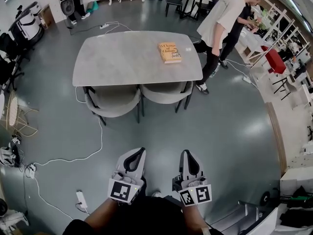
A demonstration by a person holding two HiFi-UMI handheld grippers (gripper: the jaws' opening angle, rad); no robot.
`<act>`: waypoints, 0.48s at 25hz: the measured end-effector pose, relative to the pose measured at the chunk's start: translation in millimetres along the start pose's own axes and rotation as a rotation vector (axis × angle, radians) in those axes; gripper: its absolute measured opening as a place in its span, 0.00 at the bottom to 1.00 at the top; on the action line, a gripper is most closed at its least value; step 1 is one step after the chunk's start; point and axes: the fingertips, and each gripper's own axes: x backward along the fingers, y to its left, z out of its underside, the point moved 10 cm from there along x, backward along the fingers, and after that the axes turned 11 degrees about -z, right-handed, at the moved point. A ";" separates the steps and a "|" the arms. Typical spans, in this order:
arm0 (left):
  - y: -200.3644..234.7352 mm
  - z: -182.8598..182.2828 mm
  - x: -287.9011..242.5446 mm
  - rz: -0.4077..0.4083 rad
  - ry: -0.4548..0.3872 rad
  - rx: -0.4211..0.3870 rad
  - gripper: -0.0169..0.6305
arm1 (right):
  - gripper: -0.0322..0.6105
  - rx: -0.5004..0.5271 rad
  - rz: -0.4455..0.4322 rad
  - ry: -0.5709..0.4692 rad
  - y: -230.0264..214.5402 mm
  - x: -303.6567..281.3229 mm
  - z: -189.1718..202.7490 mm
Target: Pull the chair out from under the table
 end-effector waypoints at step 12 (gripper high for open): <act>52.8 -3.8 -76.8 0.069 0.011 0.030 0.04 | 0.07 0.009 0.042 -0.004 -18.7 -75.7 4.2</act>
